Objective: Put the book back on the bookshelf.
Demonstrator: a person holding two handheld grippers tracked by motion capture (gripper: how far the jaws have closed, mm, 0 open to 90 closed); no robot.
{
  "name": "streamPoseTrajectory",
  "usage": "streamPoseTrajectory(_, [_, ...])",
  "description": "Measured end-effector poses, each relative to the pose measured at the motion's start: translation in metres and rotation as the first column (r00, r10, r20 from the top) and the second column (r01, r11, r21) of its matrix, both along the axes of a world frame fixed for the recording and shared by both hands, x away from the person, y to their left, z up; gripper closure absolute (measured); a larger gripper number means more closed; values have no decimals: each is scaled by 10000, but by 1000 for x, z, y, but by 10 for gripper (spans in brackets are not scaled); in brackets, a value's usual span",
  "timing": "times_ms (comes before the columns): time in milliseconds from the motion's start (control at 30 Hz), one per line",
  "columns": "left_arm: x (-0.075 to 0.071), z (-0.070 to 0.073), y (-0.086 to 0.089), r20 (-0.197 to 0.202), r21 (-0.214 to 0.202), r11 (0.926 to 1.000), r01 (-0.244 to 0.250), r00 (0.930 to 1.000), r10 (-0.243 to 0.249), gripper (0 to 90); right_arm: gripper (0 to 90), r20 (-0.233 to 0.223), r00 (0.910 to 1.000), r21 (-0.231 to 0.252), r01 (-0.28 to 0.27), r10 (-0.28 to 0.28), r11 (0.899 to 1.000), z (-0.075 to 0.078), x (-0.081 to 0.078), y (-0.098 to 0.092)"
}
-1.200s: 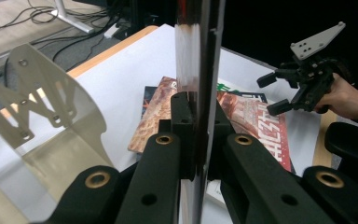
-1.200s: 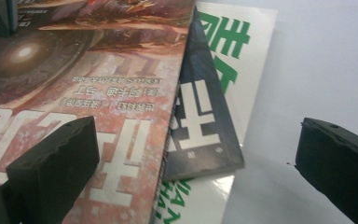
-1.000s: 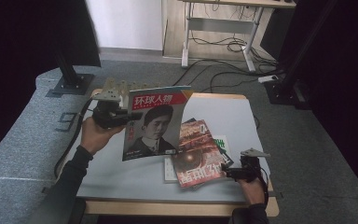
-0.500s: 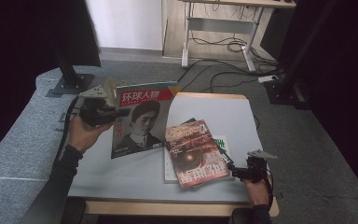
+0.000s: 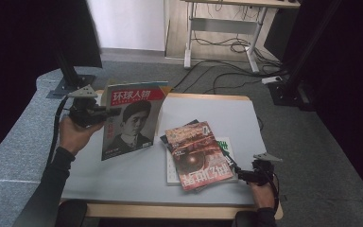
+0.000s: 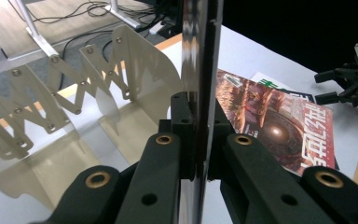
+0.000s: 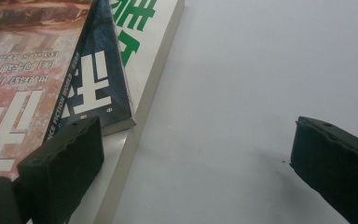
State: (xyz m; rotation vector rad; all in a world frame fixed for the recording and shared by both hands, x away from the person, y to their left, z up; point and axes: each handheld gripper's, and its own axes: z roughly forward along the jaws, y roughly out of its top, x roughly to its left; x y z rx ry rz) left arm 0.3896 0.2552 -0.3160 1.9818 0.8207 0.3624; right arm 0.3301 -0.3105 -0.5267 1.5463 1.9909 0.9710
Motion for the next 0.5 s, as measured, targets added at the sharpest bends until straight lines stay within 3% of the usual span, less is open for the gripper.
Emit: streamPoseTrajectory(500, [-1, 5, 33, 70, -59, 9949, -1009, 9949, 1009, 871, 1, -18, 9998, 276, 179, -178, 9995, -4, 1, -1])
